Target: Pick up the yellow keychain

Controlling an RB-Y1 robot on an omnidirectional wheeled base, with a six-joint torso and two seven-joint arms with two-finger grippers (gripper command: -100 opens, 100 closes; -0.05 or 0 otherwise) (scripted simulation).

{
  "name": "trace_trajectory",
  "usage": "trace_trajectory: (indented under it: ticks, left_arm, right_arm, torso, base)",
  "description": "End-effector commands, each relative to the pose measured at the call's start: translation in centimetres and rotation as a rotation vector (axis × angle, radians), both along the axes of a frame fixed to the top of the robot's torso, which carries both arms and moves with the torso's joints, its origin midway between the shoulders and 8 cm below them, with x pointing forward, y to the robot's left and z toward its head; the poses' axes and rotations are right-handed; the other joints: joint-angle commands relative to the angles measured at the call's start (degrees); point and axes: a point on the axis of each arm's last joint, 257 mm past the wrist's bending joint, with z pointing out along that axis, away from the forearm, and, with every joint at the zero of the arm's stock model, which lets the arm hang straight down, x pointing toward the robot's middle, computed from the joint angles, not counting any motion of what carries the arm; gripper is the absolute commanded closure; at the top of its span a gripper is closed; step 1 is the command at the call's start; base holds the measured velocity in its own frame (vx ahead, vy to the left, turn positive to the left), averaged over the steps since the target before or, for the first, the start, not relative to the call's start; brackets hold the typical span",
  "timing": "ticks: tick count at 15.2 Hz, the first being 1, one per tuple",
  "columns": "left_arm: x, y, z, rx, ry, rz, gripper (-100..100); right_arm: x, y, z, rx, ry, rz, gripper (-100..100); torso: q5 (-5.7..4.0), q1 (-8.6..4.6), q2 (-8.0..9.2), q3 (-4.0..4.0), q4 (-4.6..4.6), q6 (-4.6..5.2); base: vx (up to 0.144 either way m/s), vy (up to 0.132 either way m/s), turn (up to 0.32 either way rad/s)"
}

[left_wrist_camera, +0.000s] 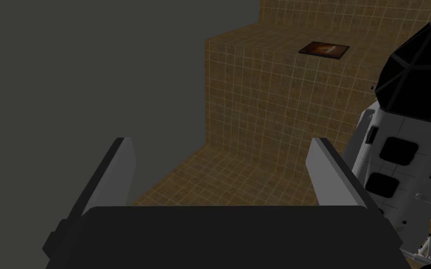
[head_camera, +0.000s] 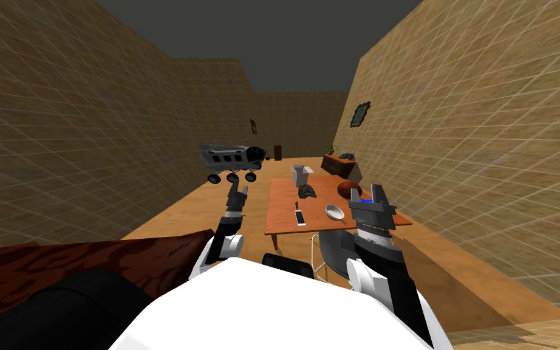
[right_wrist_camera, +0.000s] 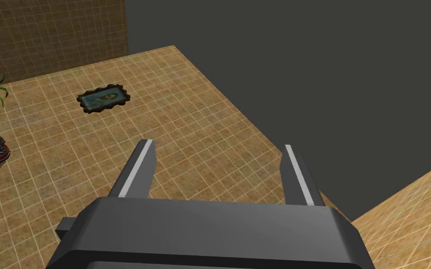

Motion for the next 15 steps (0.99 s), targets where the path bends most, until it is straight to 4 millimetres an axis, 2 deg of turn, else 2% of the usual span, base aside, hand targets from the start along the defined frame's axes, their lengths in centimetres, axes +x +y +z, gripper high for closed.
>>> trace_trajectory:
  ticks: [1,4,5,7,8,9,11,12,13,14,15]
  left_arm:
    - [0.0,0.0,0.0,0.000,0.000,0.000,0]
    - [0.0,0.0,0.0,0.000,0.000,0.000,0]
    - [0.0,0.0,0.0,0.000,0.000,0.000,0]
    - [0.0,0.0,0.0,0.000,0.000,0.000,0]
    - [0.0,0.0,0.0,0.000,0.000,0.000,0]
    - [0.0,0.0,0.0,0.000,0.000,0.000,0]
    - [0.0,0.0,0.0,0.000,0.000,0.000,0]
    - [0.0,0.0,0.0,0.000,0.000,0.000,0]
    - [0.0,0.0,0.0,0.000,0.000,0.000,0]
    - [0.0,0.0,0.0,0.000,0.000,0.000,0]
    - [0.0,0.0,0.0,0.000,0.000,0.000,0]
  right_arm:
    - [0.4,0.3,-0.8,-0.031,0.026,0.009,-100]
    - [2.0,0.6,-4.1,-0.113,0.121,0.021,-100]
    - [2.0,0.6,-4.1,-0.114,0.121,0.022,-100]
    - [3.2,0.4,-7.3,-0.178,0.211,0.019,-100]
    - [3.3,0.4,-7.5,-0.178,0.215,0.019,-100]
    - [3.9,0.1,-9.3,-0.212,0.265,0.014,-100]
    - [3.9,0.1,-9.6,-0.212,0.269,0.014,-100]
    - [4.5,-0.4,-11.7,-0.247,0.325,0.006,-100]
    - [4.5,-0.4,-11.8,-0.247,0.328,0.006,-100]
    - [5.0,-1.0,-14.1,-0.283,0.388,-0.004,-100]
    - [5.0,-1.0,-14.3,-0.283,0.391,-0.004,-100]
  torso:
    - [0.00,0.00,0.00,0.00,0.00,0.00]
    - [0.02,0.13,0.08,0.04,0.01,-0.03]
    - [0.04,0.23,0.14,0.07,0.02,-0.04]
    - [0.06,0.27,0.18,0.10,0.03,-0.03]
    - [0.07,0.33,0.19,0.11,0.04,-0.05]
    - [0.07,0.32,0.20,0.11,0.04,-0.03]
    - [0.06,0.29,0.18,0.10,0.04,-0.02]
    - [0.05,0.22,0.15,0.08,0.03,0.00]
    - [0.04,0.21,0.13,0.07,0.02,-0.04]
    - [0.04,0.21,0.13,0.07,0.02,-0.02]
    - [0.05,0.25,0.13,0.07,0.02,-0.04]
  base:
    - [-0.009,0.012,0.055]
    - [-0.034,0.051,0.181]
    - [-0.050,0.067,0.139]
    - [-0.046,0.080,0.203]
    - [-0.047,0.080,0.193]
    - [-0.040,0.078,0.183]
    - [-0.025,0.055,0.092]
    - [-0.024,0.051,0.162]
    - [-0.026,0.055,0.180]
    - [-0.024,0.073,0.218]
    - [-0.030,0.079,0.179]
